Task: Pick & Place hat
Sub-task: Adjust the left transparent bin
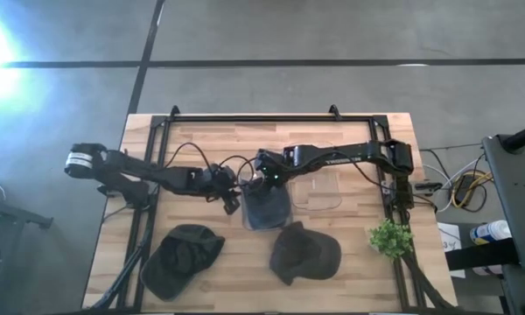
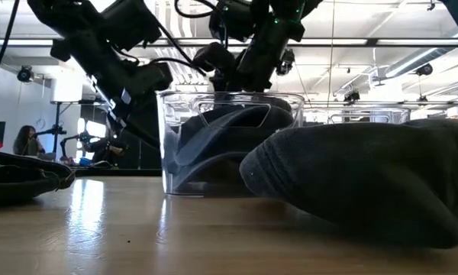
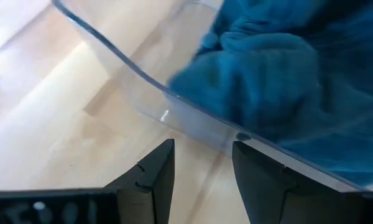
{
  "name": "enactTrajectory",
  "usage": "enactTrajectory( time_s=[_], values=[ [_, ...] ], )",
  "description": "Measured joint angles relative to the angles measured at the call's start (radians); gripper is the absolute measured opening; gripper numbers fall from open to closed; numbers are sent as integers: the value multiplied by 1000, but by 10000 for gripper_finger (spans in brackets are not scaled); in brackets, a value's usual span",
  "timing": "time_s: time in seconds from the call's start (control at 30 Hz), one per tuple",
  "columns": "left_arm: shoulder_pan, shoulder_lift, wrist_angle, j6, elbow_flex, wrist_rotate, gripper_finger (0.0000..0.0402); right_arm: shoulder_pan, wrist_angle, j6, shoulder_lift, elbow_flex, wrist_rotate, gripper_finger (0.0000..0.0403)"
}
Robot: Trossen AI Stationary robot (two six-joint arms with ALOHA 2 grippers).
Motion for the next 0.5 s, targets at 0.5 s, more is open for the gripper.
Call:
enactTrajectory(
  time_s=[0.5],
  values=[
    [100,-162,-283,131,105,-23,154,-12,-237,-156,-67,179,29,215]
  ],
)
